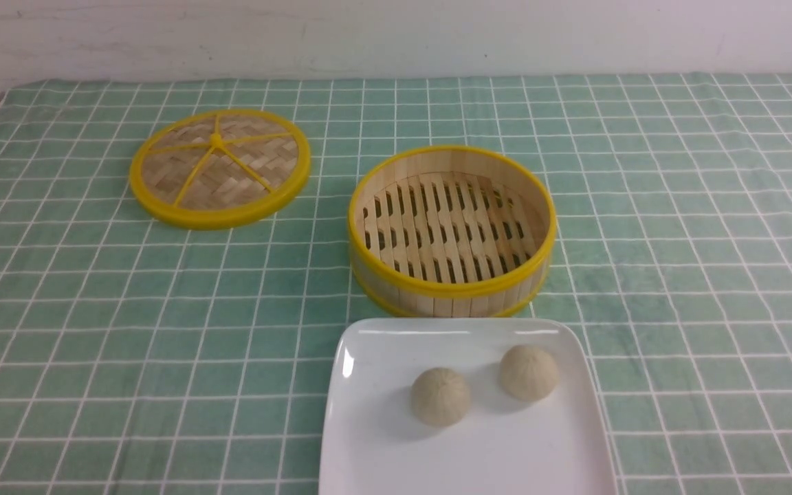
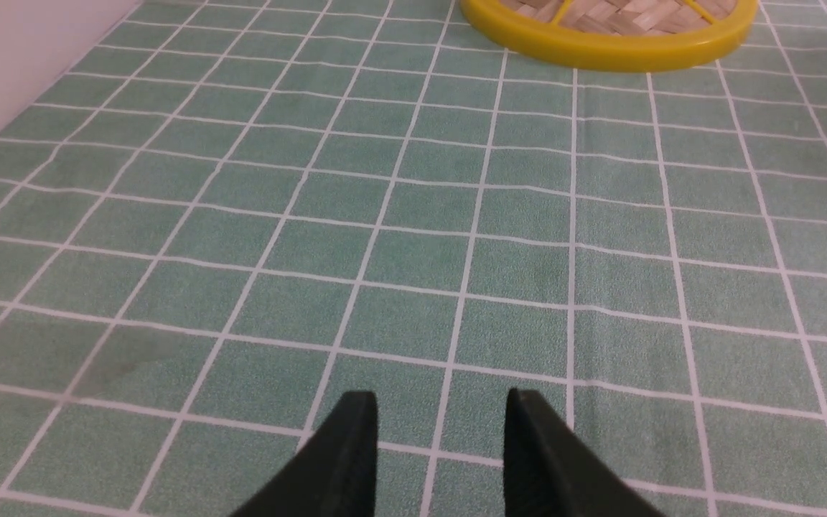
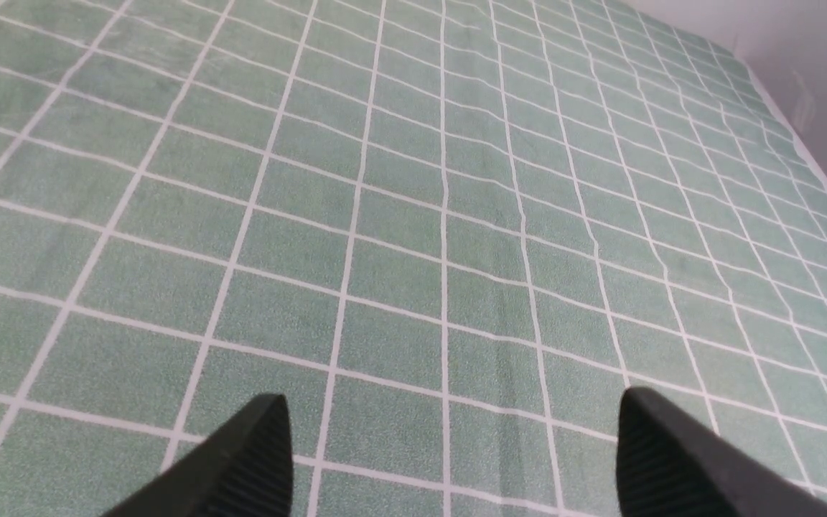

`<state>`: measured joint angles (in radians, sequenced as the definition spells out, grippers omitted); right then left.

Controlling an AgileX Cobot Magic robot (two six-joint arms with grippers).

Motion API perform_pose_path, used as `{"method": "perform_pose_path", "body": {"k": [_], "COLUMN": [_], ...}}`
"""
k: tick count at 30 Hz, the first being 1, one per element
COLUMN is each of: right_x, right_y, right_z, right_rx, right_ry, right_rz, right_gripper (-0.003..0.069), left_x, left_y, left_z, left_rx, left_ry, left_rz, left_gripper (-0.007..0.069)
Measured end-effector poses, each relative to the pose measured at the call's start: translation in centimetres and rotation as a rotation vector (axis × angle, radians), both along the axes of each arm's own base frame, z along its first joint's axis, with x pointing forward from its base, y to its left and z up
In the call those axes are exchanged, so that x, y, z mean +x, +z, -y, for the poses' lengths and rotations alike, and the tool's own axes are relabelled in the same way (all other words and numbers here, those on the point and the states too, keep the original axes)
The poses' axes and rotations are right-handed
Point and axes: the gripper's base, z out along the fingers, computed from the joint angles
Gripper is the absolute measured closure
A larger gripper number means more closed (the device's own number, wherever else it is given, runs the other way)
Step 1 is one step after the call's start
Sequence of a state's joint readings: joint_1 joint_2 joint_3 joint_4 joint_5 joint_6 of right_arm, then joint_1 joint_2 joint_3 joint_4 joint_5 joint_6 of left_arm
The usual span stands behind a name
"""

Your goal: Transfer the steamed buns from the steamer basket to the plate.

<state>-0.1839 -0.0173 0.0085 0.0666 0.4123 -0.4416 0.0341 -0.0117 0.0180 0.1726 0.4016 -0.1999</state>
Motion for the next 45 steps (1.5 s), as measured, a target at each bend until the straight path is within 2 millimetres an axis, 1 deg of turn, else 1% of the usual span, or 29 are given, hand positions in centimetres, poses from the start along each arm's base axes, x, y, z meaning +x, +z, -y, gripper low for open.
{"method": "perform_pose_path", "body": {"k": [2, 5, 6, 7, 9, 15, 23, 27, 36, 40, 45], "right_x": [0.0, 0.1, 0.1, 0.2, 0.3, 0.3, 0.2, 0.2, 0.1, 0.1, 0.1], "right_y": [0.0, 0.1, 0.2, 0.2, 0.3, 0.3, 0.2, 0.1, 0.0, 0.0, 0.0], "right_z": [-0.1, -0.3, -0.4, -0.4, -0.3, -0.1, 0.0, 0.2, 0.0, -0.4, -1.2], "right_rx": [0.028, 0.152, 0.164, 0.236, 0.292, 0.396, 0.418, 0.464, 0.482, 0.475, 0.471], "right_ry": [0.001, -0.007, -0.008, -0.026, -0.047, -0.1, -0.126, -0.158, -0.154, -0.069, 0.08], "right_rz": [0.008, 0.044, 0.051, 0.076, 0.107, 0.133, 0.131, 0.123, 0.095, 0.073, 0.036], "right_gripper": [0.0074, 0.0074, 0.0074, 0.0074, 0.0074, 0.0074, 0.0074, 0.0074, 0.0074, 0.0074, 0.0074], "left_x": [0.0, 0.0, 0.0, 0.0, 0.0, 0.0, 0.0, 0.0, 0.0, 0.0, 0.0], "left_y": [0.0, 0.0, 0.0, 0.0, 0.0, 0.0, 0.0, 0.0, 0.0, 0.0, 0.0], "left_z": [0.0, 0.0, 0.0, 0.0, 0.0, 0.0, 0.0, 0.0, 0.0, 0.0, 0.0], "left_rx": [0.0, 0.0, 0.0, 0.0, 0.0, 0.001, 0.001, 0.002, 0.002, 0.002, 0.002], "left_ry": [0.0, 0.0, 0.0, 0.0, 0.0, 0.0, 0.0, 0.0, 0.0, 0.0, 0.0], "left_rz": [0.0, 0.0, 0.0, 0.0, 0.0, 0.001, 0.001, 0.001, 0.001, 0.001, 0.001], "left_gripper": [0.0347, 0.0347, 0.0347, 0.0347, 0.0347, 0.0347, 0.0347, 0.0347, 0.0347, 0.0347, 0.0347]}}
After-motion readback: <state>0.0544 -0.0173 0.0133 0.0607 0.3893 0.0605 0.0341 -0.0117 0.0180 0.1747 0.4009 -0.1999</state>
